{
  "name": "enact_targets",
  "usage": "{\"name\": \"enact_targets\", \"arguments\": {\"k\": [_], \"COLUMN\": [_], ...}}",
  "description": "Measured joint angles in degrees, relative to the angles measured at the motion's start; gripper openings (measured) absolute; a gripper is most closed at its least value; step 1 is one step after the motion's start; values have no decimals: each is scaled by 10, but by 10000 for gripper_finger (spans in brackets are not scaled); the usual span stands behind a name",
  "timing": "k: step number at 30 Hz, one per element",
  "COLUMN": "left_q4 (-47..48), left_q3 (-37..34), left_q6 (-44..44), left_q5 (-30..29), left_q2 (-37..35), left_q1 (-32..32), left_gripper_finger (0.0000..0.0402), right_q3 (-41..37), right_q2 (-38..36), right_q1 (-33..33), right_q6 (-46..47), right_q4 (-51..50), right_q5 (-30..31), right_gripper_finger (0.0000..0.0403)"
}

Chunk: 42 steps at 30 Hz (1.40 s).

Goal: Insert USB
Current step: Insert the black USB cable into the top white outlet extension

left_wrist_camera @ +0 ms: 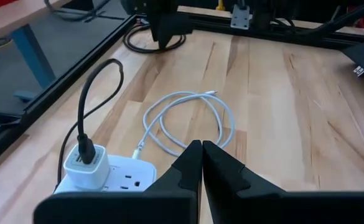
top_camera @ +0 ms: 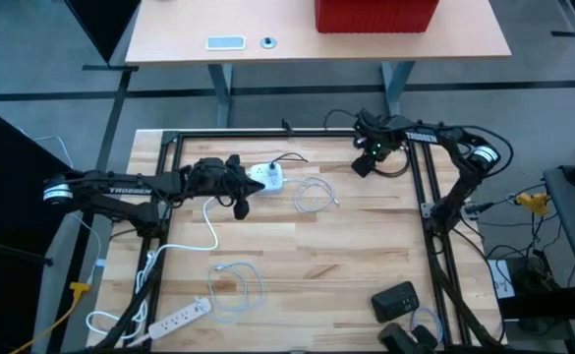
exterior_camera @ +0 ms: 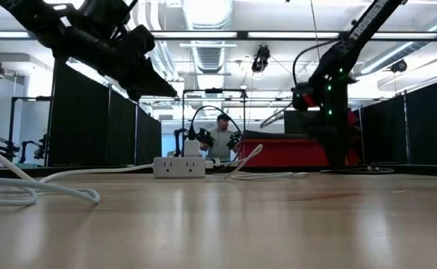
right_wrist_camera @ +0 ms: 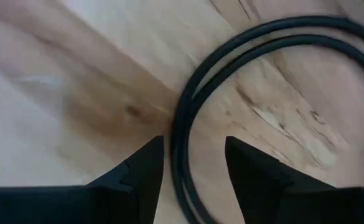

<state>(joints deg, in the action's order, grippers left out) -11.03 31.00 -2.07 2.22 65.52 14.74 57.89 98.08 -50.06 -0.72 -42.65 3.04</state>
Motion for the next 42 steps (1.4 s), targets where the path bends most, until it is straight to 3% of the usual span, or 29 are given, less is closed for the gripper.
{"name": "enact_targets", "arguments": {"k": [7,13,21,30,42], "left_q4": [4,11,19,-23,-145], "left_q3": [0,0,0,0,0], "left_q6": [0,0,13,21,30], "left_q5": [-2,-2,-2,-2,-1], "left_q2": [0,0,0,9,120], "left_q1": [0,0,0,0,0], "left_gripper_finger": [0,0,0,0,0], "right_q3": [3,1,2,5,5], "right_q2": [43,26,-102,-274,-358], "right_q1": [-1,37,150,291,359], "right_q6": [-5,-12,6,-38,-29], "right_q4": [10,1,-47,-17,63], "right_q5": [-1,6,-6,-38,-50], "right_gripper_finger": [118,13,6,8,8]}}
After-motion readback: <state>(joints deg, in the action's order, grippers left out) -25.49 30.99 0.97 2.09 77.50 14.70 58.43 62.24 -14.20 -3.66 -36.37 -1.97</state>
